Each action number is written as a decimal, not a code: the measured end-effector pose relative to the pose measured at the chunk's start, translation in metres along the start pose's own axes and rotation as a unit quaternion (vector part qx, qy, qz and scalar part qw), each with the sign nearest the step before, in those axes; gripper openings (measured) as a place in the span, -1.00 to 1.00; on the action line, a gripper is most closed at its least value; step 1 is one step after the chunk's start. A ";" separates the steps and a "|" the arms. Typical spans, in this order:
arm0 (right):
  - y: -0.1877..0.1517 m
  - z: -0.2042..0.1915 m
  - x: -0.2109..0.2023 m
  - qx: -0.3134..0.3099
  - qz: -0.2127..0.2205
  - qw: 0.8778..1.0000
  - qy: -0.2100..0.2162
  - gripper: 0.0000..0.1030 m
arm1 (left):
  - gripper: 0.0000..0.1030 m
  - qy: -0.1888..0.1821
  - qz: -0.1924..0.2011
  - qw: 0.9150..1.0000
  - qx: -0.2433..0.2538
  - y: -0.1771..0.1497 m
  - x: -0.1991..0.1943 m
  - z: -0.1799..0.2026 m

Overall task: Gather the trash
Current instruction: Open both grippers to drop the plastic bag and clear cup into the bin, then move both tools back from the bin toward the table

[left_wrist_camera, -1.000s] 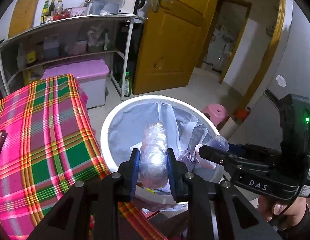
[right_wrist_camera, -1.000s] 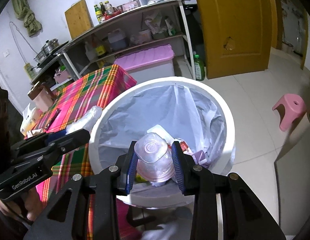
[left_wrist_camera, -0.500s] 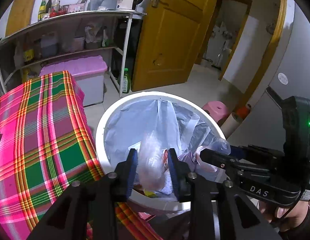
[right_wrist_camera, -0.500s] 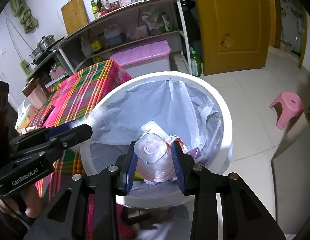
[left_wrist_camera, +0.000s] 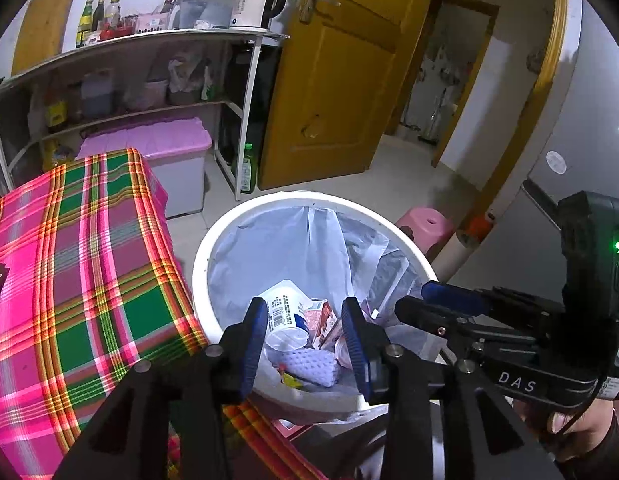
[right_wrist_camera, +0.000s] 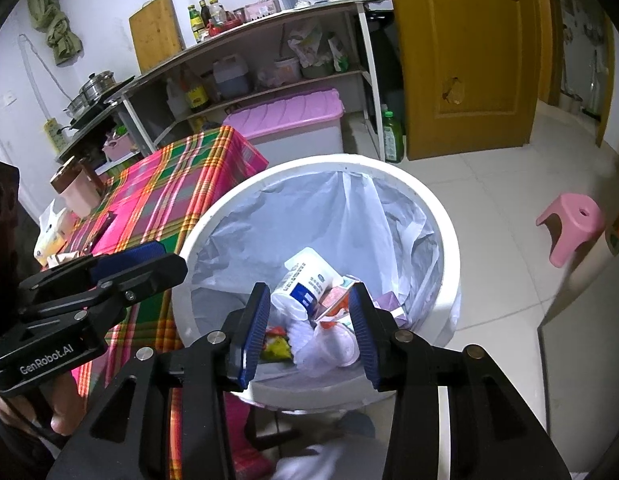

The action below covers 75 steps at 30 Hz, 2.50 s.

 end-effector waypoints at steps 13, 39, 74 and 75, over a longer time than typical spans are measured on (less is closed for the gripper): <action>-0.005 -0.024 -0.021 -0.022 0.015 1.000 0.009 -0.18 | -0.25 0.009 0.020 1.000 -0.013 -0.014 -0.034 -0.009; -0.027 -0.102 -0.017 -0.089 -0.001 0.992 0.093 -0.18 | -0.25 0.071 0.049 0.992 -0.087 -0.069 -0.103 -0.069; -0.008 -0.220 0.030 -0.190 -0.023 0.969 0.154 -0.01 | 0.18 0.227 0.090 0.931 -0.272 -0.113 -0.163 -0.250; -0.006 -0.221 0.032 -0.190 -0.025 0.969 0.154 -0.01 | 0.19 0.231 0.089 0.930 -0.273 -0.111 -0.160 -0.254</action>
Point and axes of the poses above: each gripper's, at about its wrist camera, not at the fingertips, and x roughly the way its jaws point, z to its right, y to its top, the point moved 2 cm from there along x, roughly the way its jaws point, and after that the axes turned 6 degrees about -z, right-handed, at the moved point
